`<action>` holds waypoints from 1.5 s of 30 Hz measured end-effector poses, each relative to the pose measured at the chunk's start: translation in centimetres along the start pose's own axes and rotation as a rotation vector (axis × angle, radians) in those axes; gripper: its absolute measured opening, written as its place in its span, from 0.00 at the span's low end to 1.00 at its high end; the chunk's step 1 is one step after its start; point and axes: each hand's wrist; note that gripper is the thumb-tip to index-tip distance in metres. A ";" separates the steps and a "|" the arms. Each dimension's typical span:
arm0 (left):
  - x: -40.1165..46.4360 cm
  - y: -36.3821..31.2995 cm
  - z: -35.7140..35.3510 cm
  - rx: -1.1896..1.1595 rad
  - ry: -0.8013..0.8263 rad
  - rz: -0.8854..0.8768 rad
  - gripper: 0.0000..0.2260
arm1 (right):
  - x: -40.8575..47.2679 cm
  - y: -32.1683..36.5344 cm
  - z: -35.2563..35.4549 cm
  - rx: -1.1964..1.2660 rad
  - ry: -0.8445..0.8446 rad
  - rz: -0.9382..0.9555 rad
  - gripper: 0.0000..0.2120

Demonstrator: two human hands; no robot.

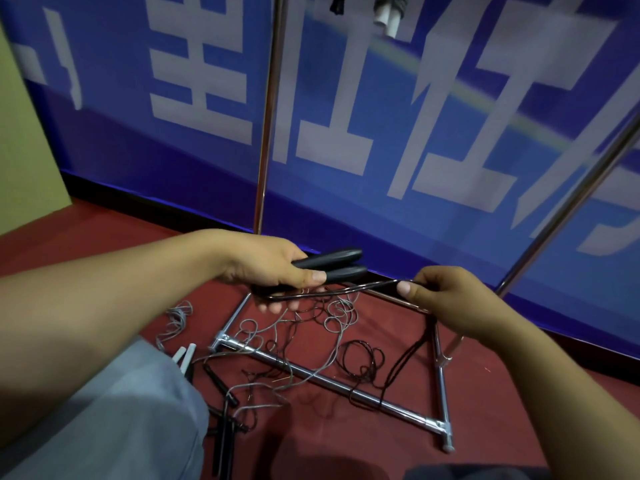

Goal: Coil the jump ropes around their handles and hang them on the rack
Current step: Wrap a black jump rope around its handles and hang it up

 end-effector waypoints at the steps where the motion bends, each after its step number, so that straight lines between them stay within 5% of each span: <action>1: 0.1 0.0 -0.1 0.010 0.002 -0.004 0.14 | 0.0 0.1 0.0 0.066 -0.023 0.004 0.18; 8: 0.7 -0.5 -0.8 0.058 0.118 0.025 0.23 | 0.0 0.6 -0.2 0.390 -0.042 0.024 0.15; 18: 2.3 -2.5 -3.9 0.136 0.244 0.040 0.14 | 1.0 1.6 -2.6 0.520 -0.253 0.043 0.15; 26: 2.6 -3.8 -5.4 0.052 0.222 -0.160 0.08 | 1.2 0.9 -2.4 0.746 -0.171 -0.052 0.14; 31: 2.4 -4.2 -5.1 0.000 0.147 -0.297 0.09 | 0.9 0.6 -2.0 0.819 -0.159 -0.027 0.15; 34: 2.3 -4.1 -4.9 -0.055 0.082 -0.331 0.10 | 1.2 0.5 -2.0 0.746 -0.213 -0.050 0.06; 37: 2.5 -4.0 -4.8 -0.167 -0.014 -0.345 0.16 | 1.6 0.7 -2.4 0.713 -0.242 -0.133 0.11; 41: 2.9 -3.7 -4.5 -0.307 -0.134 -0.382 0.21 | 1.7 0.8 -2.8 0.731 -0.063 -0.144 0.10; 45: 3.6 -3.3 -4.1 -0.453 -0.193 -0.351 0.15 | 1.5 1.0 -2.9 0.746 0.040 -0.185 0.16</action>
Point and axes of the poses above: each hand's wrist, its own x-axis towards the middle knuckle, its own z-axis out of the back of the hand, y = z × x, and after that the axes turned 2 degrees about z, right-handed
